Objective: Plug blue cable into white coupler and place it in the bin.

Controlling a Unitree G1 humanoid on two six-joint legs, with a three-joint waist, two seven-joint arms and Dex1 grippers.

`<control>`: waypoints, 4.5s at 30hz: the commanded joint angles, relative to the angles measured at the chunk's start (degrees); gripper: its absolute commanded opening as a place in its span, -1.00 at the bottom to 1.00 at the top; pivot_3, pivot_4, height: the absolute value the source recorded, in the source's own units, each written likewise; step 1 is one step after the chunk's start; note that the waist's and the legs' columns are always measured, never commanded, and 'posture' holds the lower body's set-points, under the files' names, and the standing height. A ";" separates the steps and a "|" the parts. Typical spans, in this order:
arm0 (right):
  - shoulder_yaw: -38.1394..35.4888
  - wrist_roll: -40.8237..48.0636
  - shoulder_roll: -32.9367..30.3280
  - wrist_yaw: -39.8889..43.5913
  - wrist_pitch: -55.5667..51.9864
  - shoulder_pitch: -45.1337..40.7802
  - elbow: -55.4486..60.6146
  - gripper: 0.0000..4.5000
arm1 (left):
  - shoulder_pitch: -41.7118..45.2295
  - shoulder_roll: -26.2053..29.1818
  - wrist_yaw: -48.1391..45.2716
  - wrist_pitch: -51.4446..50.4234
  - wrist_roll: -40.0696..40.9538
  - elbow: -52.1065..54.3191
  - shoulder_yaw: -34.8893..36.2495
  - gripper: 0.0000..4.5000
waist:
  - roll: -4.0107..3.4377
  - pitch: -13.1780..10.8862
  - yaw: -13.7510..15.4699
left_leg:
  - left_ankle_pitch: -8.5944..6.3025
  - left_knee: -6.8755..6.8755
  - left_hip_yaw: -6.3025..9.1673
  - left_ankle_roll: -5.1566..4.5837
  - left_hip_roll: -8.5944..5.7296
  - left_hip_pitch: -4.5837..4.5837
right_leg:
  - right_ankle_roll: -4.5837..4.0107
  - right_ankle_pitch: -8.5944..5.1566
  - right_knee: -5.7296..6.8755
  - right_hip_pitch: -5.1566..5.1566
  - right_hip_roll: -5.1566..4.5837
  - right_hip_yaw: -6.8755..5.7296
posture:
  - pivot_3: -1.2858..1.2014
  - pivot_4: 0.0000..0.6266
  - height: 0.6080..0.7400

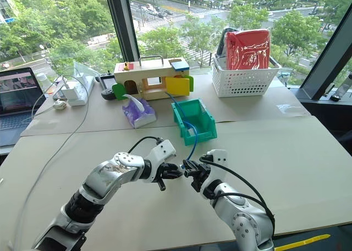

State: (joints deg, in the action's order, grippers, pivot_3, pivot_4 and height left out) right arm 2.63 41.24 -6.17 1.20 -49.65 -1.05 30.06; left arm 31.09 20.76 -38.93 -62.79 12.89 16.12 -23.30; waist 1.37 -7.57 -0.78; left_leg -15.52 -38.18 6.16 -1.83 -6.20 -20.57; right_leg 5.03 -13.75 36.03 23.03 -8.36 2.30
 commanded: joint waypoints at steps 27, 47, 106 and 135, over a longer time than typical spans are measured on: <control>8.68 2.04 -3.87 5.08 -12.43 1.29 -10.84 -1.00 | 7.16 -13.29 9.84 4.83 3.56 0.67 10.36 -0.73 | -0.05 0.03 1.63 | 0.00 0.10 0.10 -0.02 0.00 0.31 | 0.02 -0.04 -0.69 -0.73 0.00 -0.21 | 0.03 -0.52 1.00; 5.72 -0.93 -6.75 7.76 -7.74 -4.47 -6.53 -1.00 | 6.33 -6.67 8.59 15.16 -1.39 -4.61 4.62 -0.73 | -0.07 -0.20 1.33 | 0.05 0.15 0.08 0.07 0.04 -0.40 | -0.24 0.12 -0.66 -0.11 0.04 -0.21 | 0.03 -0.52 1.00; -8.70 -5.22 -8.42 9.07 -1.06 -6.69 -2.62 -0.31 | 4.02 -5.51 4.92 22.59 -4.76 -10.33 2.60 -0.73 | -0.05 -0.29 1.02 | 0.42 -0.06 -0.19 0.61 0.00 -1.46 | -0.52 0.29 -0.03 1.18 0.01 -0.10 | 0.03 -0.52 1.00; -6.81 -2.45 -10.32 6.79 -2.90 -4.90 6.16 -0.90 | 0.93 -7.99 2.82 20.39 -3.59 -8.50 0.31 -0.73 | -0.05 -0.29 0.81 | 0.40 -0.25 -0.21 0.57 0.00 -1.49 | -0.52 0.29 0.05 1.16 0.01 -0.08 | 0.03 -0.52 1.00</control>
State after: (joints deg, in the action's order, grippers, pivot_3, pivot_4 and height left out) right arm -3.14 38.54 -16.46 8.40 -52.96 -5.66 33.76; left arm 32.92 13.09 -35.65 -42.68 8.40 6.39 -23.03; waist 1.31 -7.86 0.03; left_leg -15.12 -38.43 5.95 -1.26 -6.20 -22.06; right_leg 4.51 -13.47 36.09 24.20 -8.35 2.22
